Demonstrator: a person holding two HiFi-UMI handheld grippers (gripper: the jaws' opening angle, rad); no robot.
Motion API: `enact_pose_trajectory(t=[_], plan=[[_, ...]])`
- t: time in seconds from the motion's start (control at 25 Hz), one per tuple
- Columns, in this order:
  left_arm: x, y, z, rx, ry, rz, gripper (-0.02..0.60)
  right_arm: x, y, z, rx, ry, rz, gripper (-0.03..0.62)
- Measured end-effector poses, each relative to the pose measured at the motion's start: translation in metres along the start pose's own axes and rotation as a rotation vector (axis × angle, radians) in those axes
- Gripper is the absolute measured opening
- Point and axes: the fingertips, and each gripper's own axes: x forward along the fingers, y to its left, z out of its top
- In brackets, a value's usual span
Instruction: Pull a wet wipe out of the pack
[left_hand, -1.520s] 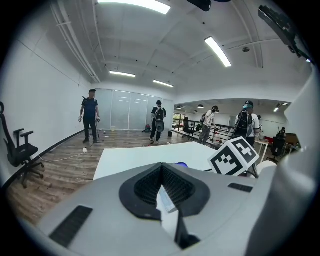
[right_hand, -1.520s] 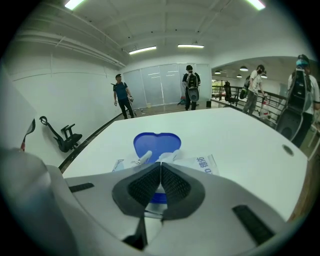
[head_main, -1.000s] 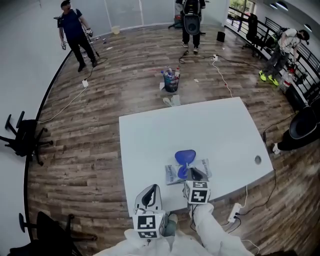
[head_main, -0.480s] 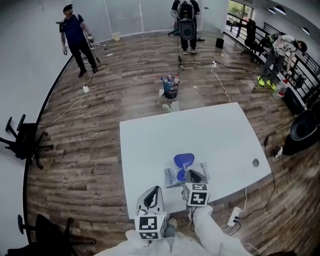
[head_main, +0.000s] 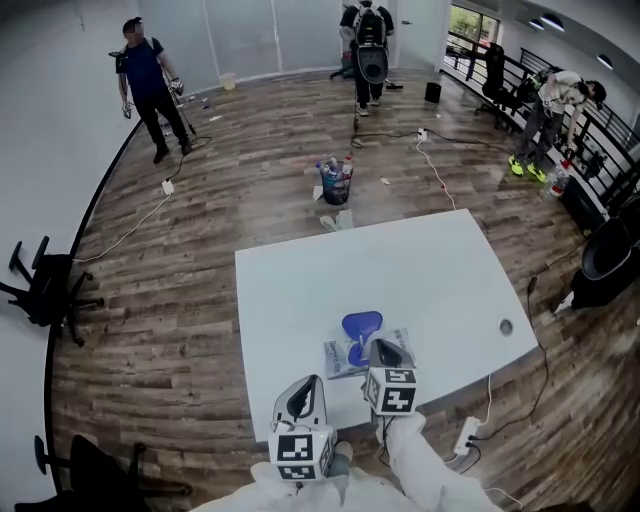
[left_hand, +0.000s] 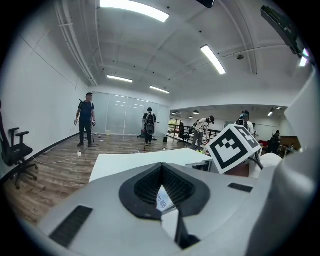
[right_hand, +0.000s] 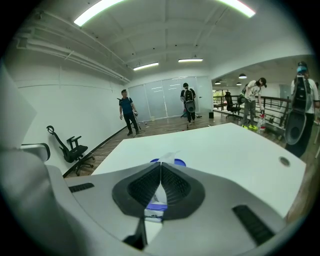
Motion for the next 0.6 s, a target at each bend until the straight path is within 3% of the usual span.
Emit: enact_pose_trajectory(t=[0.6], plan=[[0.002,-0.013,0.006,0.013,-0.012,-0.032,0.009,-0.029,-0.002,0.027,0.03,-0.083,0.007,0.015]])
